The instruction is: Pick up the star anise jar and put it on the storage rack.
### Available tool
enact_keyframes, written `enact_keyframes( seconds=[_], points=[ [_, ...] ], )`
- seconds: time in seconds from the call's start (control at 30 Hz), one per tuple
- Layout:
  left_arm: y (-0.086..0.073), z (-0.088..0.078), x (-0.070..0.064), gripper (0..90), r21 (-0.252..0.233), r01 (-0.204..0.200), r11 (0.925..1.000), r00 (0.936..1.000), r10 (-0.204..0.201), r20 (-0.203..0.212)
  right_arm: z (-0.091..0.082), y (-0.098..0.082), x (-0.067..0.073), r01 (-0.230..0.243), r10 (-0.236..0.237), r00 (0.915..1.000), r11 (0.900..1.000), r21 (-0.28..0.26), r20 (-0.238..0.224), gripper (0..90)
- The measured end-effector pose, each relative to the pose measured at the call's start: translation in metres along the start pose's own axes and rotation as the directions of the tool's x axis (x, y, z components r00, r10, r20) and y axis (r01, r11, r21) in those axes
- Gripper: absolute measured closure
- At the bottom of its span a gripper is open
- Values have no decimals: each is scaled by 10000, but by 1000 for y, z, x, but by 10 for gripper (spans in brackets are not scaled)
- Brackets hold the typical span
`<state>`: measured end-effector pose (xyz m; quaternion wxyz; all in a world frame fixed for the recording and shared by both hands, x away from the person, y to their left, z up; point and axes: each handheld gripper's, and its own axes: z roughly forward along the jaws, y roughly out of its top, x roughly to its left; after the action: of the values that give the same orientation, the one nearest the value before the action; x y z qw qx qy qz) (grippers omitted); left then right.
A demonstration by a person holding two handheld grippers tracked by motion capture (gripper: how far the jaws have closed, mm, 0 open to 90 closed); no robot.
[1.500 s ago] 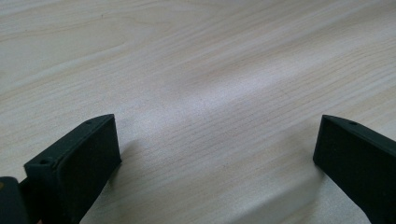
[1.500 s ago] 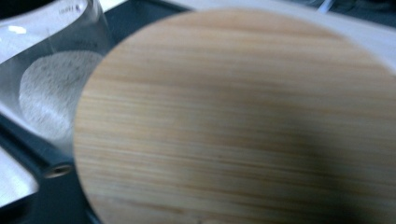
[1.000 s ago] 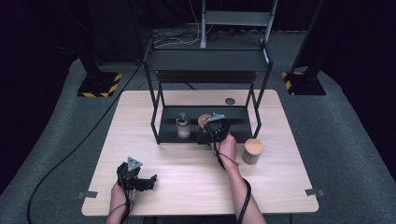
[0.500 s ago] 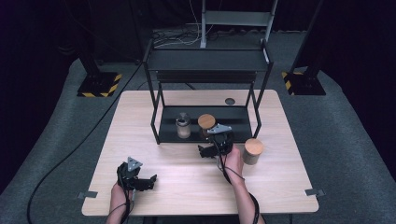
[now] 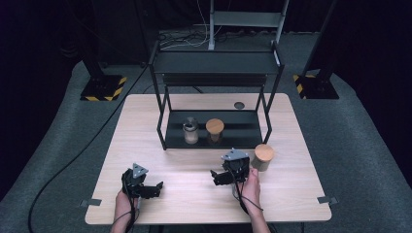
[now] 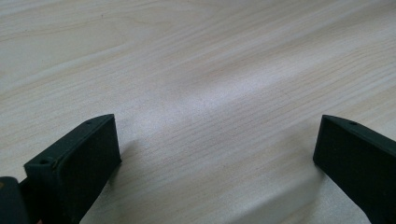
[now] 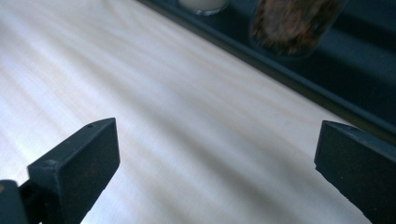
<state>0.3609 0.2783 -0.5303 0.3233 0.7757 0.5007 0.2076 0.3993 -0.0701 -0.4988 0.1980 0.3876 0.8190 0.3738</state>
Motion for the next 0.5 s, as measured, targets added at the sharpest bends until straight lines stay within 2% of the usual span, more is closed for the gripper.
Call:
enact_keyframes(
  seconds=[0.5],
  points=[
    [0, 0, 0, 0, 1, -1, 10000, 10000, 1, -2, -19, -30, -2, -116, 111, 9997, 9996, 275, 207, 0]
  ],
)
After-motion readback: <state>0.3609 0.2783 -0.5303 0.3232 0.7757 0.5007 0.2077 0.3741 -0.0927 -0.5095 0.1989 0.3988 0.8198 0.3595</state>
